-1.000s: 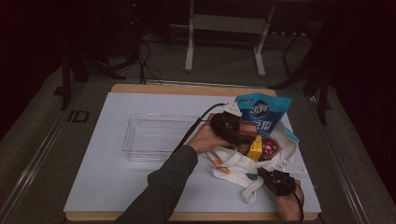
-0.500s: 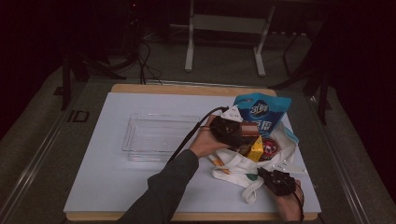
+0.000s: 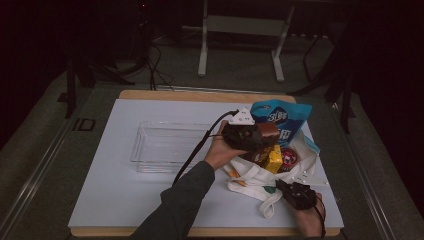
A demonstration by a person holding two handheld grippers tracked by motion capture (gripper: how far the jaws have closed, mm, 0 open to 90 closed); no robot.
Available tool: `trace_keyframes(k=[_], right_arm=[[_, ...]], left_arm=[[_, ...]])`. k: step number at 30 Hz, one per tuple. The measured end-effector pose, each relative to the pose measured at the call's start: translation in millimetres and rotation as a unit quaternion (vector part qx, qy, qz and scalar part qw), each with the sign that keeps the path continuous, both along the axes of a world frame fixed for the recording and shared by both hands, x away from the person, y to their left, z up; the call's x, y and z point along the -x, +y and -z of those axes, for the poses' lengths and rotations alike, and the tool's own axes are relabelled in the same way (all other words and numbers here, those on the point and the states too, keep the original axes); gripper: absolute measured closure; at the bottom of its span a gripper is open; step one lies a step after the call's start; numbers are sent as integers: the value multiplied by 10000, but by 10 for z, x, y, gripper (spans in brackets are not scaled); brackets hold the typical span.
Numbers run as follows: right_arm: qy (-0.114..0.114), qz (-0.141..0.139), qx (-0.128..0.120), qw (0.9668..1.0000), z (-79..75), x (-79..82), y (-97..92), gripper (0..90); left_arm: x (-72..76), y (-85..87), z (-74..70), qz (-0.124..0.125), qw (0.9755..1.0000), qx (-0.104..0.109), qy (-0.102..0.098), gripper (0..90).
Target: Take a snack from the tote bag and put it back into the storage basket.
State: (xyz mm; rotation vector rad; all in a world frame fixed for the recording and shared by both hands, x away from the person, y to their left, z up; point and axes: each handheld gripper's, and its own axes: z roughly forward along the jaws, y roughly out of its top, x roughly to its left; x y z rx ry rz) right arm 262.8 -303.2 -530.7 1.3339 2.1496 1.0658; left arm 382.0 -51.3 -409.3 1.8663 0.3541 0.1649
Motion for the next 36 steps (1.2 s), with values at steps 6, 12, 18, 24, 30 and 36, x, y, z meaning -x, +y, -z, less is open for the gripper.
trace_keyframes(k=[6, 12, 18, 24, 30, 36], right_arm=[[-4, 10, -8, 10000, 1, 3, 2, 877], [-22, 2, 1, 10000, 4, 6, 1, 876], [-33, -11, 13, 10000, 4, 3, 0, 876], [-34, -6, 1, 10000, 5, 5, 1, 877], [-40, -2, 1, 10000, 6, 5, 1, 876], [-39, -2, -6, 10000, 8, 5, -1, 877]], left_arm=[[8, 70, -114, -40, 9999, 96, -53, 430], [38, 99, -184, -60, 9998, 113, -135, 430], [66, 155, -243, -101, 9995, 191, -210, 430], [124, 211, -372, -114, 9989, 263, -373, 430], [175, 277, -519, -153, 9983, 369, -432, 430], [186, 360, -602, -139, 9981, 467, -373, 431]])
